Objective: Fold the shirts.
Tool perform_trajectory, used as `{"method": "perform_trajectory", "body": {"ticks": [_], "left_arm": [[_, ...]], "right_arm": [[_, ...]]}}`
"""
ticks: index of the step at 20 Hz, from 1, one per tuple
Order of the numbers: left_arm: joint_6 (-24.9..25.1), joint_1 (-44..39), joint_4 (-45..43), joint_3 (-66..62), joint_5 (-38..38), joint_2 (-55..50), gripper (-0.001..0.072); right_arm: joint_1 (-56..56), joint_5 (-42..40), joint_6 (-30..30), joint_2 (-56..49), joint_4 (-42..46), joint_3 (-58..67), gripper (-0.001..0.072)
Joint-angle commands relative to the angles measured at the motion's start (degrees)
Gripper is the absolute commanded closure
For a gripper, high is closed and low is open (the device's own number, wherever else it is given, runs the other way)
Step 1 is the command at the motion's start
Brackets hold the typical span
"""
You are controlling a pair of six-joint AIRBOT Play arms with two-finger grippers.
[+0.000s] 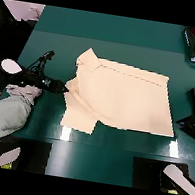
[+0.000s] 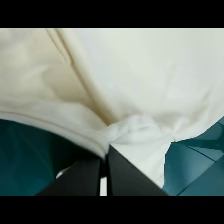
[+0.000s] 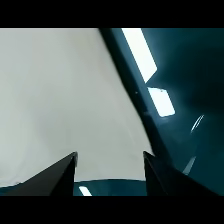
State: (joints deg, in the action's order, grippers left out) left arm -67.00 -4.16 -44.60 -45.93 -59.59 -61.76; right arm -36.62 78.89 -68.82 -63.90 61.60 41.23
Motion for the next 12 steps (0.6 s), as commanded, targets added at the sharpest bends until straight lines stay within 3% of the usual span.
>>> {"method": "perform_trajectory", "body": {"ticks": [1,7,12], "left_arm": [[-0.07,-0.02,-0.42,-1.99,-0.02,0.02,0.0681],[-0.09,-0.02,-0.35,-1.99,0.04,-0.02,0.068],[-0.09,-0.02,-0.35,-1.99,-0.39,-0.02,0.068]], "right_arm": [[-3.61,-1.11,1.86,-5.29,0.09,-1.92,0.0234],[1.55,-1.77,1.79,-10.56,4.5,-1.95,0.0235],[7.1,2.1,1.81,-11.02,4.63,-1.92,0.0316]]}}
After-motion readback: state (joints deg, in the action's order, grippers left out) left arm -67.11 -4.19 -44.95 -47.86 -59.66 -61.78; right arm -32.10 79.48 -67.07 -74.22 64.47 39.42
